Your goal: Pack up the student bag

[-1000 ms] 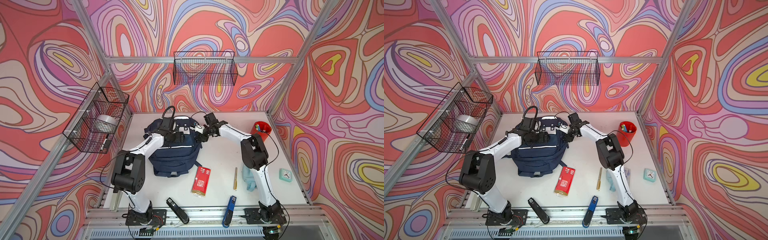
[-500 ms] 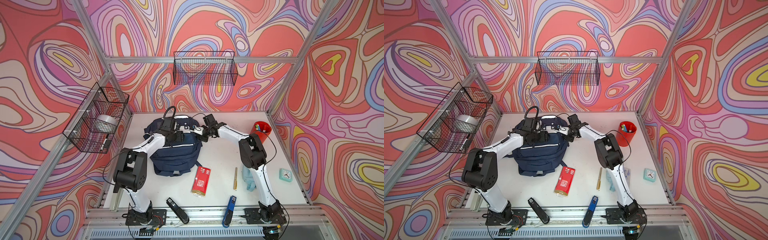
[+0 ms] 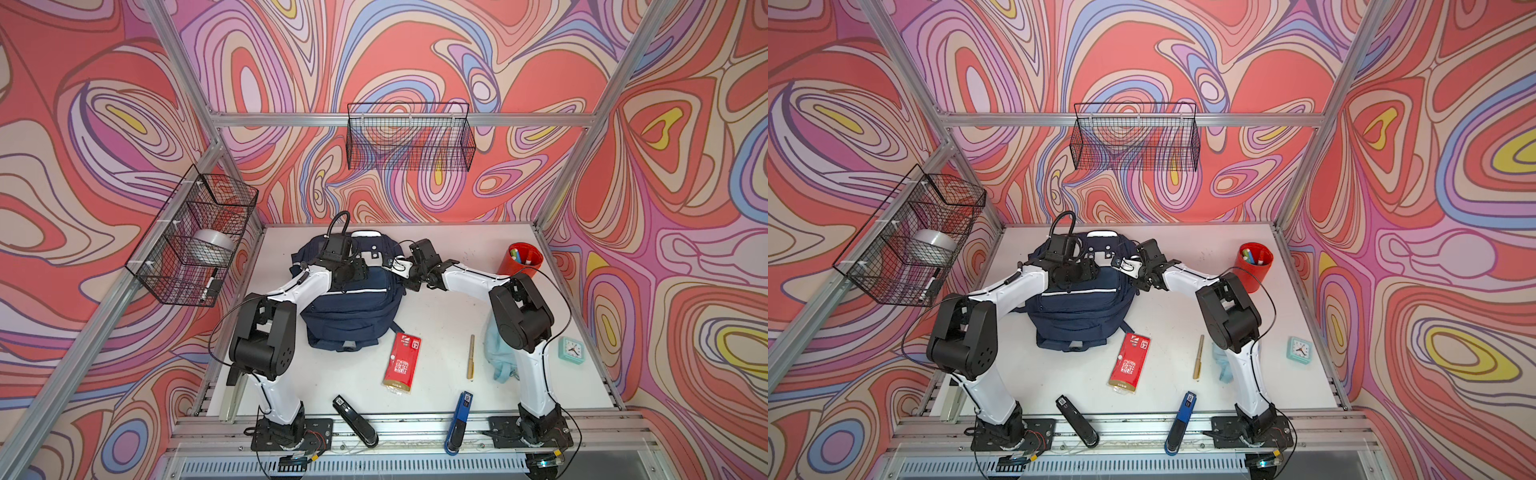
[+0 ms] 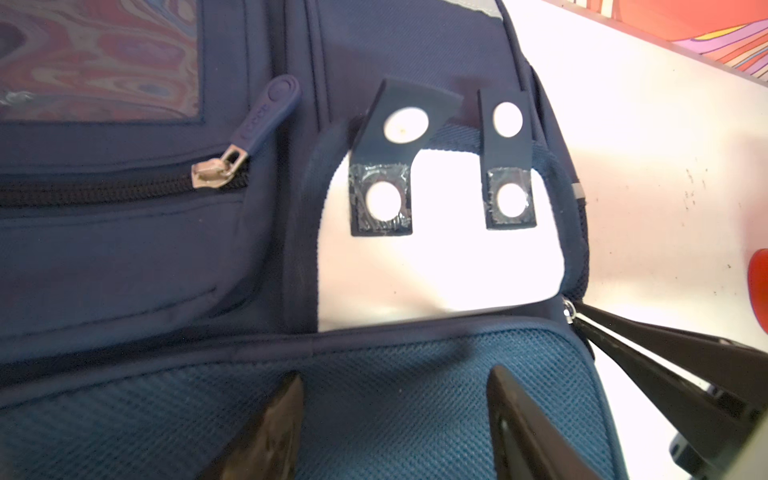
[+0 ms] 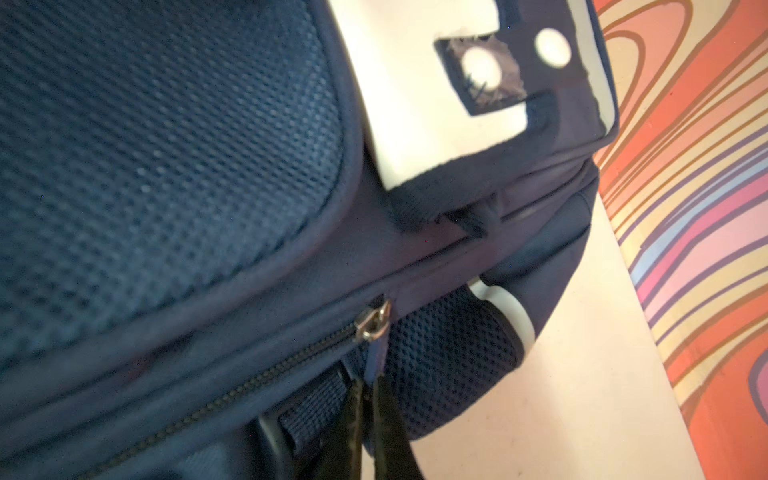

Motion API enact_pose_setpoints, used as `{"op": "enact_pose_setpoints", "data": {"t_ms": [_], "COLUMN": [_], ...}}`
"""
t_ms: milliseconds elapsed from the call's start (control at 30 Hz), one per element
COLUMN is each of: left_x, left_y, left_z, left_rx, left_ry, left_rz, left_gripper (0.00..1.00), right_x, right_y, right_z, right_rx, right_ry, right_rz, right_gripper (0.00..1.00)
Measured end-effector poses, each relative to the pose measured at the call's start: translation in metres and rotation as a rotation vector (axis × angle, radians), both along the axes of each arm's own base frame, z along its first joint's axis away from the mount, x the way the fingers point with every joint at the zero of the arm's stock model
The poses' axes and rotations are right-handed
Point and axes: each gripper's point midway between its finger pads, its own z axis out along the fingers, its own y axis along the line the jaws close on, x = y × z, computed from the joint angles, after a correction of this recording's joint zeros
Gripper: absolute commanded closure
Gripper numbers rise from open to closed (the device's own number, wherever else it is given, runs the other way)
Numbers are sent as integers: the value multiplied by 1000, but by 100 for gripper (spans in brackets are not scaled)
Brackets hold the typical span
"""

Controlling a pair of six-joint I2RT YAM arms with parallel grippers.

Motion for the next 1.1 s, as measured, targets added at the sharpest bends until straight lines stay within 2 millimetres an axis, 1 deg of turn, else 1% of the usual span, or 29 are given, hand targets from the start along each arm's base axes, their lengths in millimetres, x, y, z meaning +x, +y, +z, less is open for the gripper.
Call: {"op": "enact_pose_setpoints", "data": {"t_ms": [33,133,167,333,433,600,700,767,833,933,1000,1100], "left_x": [0,0,0,0,-1,-1,-2,-2,-1,1,3,8], "left_y": [0,-1,-1,-4,-6,-10,-14,-16,-16,-18,-20,-24], "left_z": [0,0,0,1,2,3,4,4,3,2,1,2], "left_rx": [-1,-5,-7,-22,-31,-55,-80,-92,-90,-91,-109,-153], "left_ry": [0,-1,0,1,2,5,8,11,15,22,27,37], "left_rz": [0,0,-1,-13,-21,-30,-37,-39,-31,-7,9,42], "left_gripper": [35,35,35,35,35,35,36,36,37,37,38,44], "right_x": [-1,0,1,6,12,15,19,20,20,19,18,12], "right_y": [0,0,0,5,10,11,16,19,20,20,19,16], "right_z": [0,1,3,9,10,-5,-10,-12,-14,-15,-15,-16], "right_rx": [10,36,45,67,69,63,43,34,32,29,29,12], "right_ry": [10,26,23,12,-3,-73,-155,-208,-255,-318,-371,-444], "right_rz": [2,-8,-11,-4,5,4,3,3,-4,-24,-41,-65], "right_gripper": [90,63,59,58,62,63,68,77,89,98,100,100]}}
